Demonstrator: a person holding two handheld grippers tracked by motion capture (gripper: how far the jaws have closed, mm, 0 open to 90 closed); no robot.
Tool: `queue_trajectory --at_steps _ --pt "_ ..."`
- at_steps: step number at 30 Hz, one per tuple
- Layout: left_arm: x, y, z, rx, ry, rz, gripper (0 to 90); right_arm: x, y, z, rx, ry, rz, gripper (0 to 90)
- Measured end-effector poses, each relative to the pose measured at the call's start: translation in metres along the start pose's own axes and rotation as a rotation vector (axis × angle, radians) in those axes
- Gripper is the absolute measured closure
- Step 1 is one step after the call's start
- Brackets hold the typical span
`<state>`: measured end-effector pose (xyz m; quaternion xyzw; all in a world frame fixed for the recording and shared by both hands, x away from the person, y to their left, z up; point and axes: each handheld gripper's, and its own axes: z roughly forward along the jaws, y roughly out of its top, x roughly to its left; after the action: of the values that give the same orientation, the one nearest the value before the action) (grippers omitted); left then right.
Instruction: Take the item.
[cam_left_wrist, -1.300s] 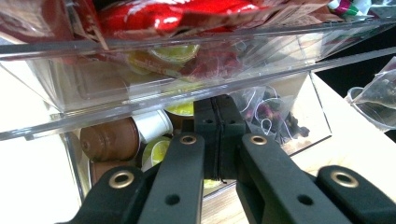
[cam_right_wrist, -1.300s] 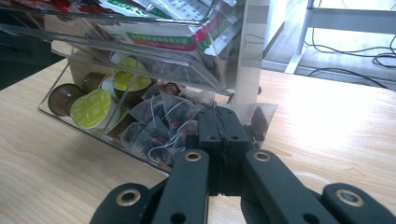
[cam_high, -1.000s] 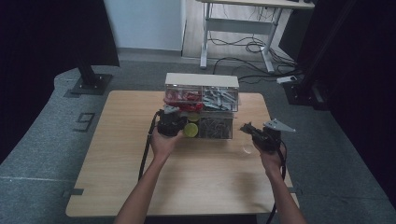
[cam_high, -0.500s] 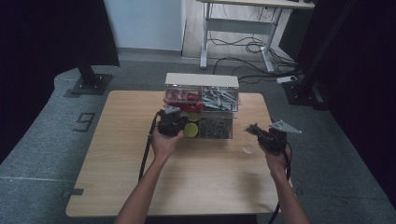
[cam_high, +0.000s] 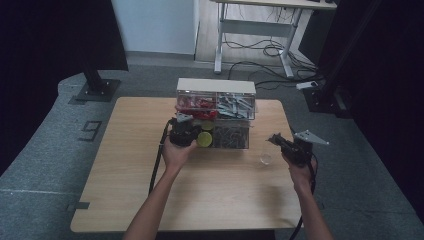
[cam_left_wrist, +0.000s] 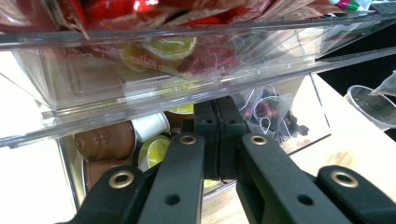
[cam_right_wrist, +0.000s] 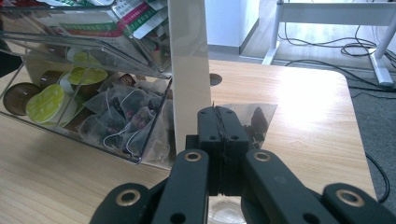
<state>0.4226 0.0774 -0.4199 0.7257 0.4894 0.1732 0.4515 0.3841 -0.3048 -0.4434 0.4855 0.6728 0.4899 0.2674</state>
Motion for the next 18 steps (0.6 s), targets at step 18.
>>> queue_trajectory --at_steps 18 --pt "0.0004 -0.0017 0.0011 0.006 -0.004 -0.002 89.8 -0.0014 -0.0053 0.0051 0.033 0.002 -0.036 66.8"
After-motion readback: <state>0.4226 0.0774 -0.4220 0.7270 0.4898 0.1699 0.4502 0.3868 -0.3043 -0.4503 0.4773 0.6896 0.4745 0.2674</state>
